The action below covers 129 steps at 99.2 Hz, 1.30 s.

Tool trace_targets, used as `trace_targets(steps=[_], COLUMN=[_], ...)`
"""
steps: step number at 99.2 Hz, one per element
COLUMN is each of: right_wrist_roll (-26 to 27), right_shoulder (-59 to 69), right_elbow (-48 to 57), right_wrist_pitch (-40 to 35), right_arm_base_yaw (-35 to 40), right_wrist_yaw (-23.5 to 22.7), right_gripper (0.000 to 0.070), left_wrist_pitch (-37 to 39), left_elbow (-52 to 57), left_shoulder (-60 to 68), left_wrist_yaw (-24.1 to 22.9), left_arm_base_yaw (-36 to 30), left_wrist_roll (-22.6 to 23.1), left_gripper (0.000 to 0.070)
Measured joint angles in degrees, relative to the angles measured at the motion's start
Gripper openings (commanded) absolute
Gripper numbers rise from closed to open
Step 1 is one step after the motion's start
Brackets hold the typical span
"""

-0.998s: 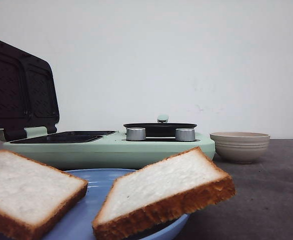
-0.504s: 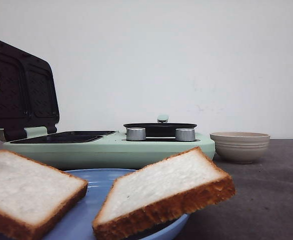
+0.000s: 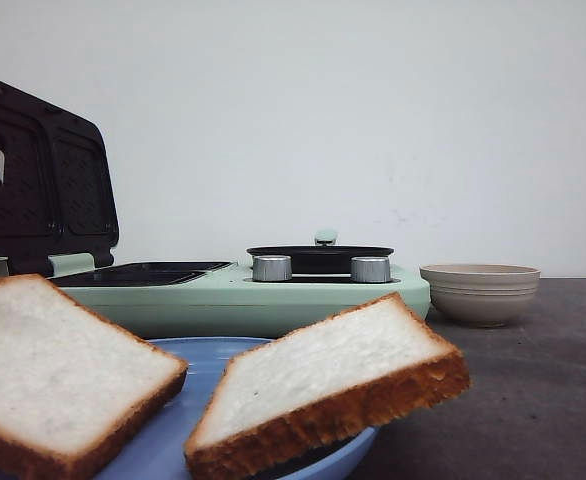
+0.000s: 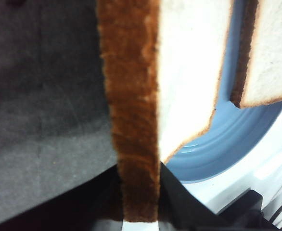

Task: Make breakfast with bread and shrimp
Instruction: 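Grasp the bread slice with the left gripper and lift it off the plate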

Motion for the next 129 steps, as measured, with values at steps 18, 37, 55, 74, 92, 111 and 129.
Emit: trace_targets(steps=[18,37,55,74,92,111,129], right_wrist_roll=[0.0,0.0,0.0,0.0,0.0,-1.1,-1.5], right_shoulder=[0.0,0.0,0.0,0.0,0.0,0.0,0.0], right_elbow=[0.0,0.0,0.0,0.0,0.0,0.0,0.0], right_wrist_pitch=[0.0,0.0,0.0,0.0,0.0,0.0,0.0], right_arm_base_yaw=[0.0,0.0,0.0,0.0,0.0,0.0,0.0], right_wrist_yaw=[0.0,0.0,0.0,0.0,0.0,0.0,0.0], right_gripper=[0.036,0.036,0.036,0.036,0.036,0.036,0.036], left_wrist_pitch=[0.2,2.2,5.9,14.5,23.2,31.9,43.7], left_elbow=[2.6,8.1,12.7,15.8,15.8,15.8,15.8], left_shoulder=[-4.6,-9.6,-10.7,-10.7,-9.2,-4.3,1.9], left_wrist_yaw=[-5.2,-16.2,-21.6,-28.3,-36.6,-42.4,-42.6], left_arm_base_yaw=[-1.0,-2.6,-3.4,-4.9,-5.2,-5.2,-5.2], left_wrist_roll=[0.4,4.2,9.8,20.9,33.2,45.9,58.6], left_gripper=[0.0003,0.0003,0.0003,0.0003,0.0001,0.0001,0.0001])
